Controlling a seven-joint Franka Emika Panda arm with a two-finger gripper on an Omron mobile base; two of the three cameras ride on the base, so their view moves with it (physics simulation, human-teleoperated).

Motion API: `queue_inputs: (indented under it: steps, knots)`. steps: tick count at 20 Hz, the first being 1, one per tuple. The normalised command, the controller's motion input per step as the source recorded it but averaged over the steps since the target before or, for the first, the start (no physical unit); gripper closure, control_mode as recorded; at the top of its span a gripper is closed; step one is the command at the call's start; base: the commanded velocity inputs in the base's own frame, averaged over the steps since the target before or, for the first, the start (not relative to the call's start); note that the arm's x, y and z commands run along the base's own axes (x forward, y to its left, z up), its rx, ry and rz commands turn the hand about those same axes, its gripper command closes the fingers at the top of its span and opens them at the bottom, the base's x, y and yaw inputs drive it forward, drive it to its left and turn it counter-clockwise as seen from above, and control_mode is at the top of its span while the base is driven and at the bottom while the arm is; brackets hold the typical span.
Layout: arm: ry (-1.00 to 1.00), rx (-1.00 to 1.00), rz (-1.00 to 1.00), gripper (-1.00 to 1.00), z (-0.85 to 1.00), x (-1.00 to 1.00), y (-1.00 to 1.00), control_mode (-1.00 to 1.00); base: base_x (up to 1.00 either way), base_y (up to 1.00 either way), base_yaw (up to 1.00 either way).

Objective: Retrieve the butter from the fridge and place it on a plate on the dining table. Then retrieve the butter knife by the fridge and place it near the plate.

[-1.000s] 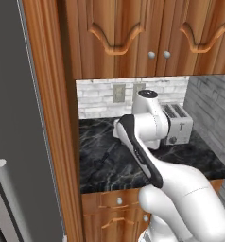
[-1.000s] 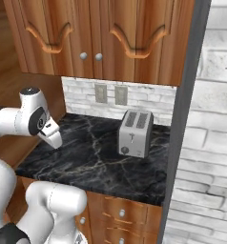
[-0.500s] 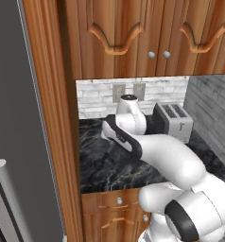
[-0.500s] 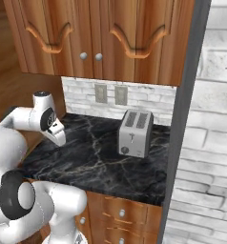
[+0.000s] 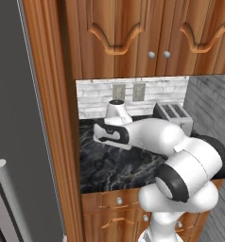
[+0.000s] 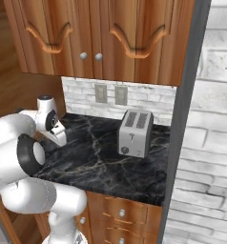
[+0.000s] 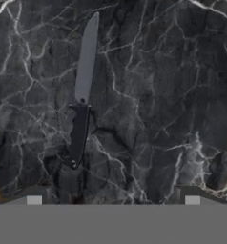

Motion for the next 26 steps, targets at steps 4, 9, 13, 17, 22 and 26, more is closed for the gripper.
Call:
queue_inputs:
  steps: [4, 9, 13, 17, 22, 26]
  knots:
    - [0.06, 0.00, 0.00, -1.00, -0.47, 0.33, 0.17, -1.00, 0.00, 0.00, 0.00]
    - [0.00, -0.02, 0.00, -1.00, -0.21, 0.26, 0.04, -1.00, 0.00, 0.00, 0.00]
    - [0.00, -0.06, -0.04, -1.00, -0.18, 0.23, 0.03, -1.00, 0.00, 0.00, 0.00]
    - [0.00, -0.01, -0.01, -1.00, -0.31, 0.14, 0.01, -1.00, 0.00, 0.00, 0.00]
    - [0.00, 0.00, -0.01, -1.00, -0.32, 0.14, 0.10, -1.00, 0.00, 0.00, 0.00]
    - [0.00, 0.00, -0.02, -1.00, -0.27, 0.05, 0.14, -1.00, 0.00, 0.00, 0.00]
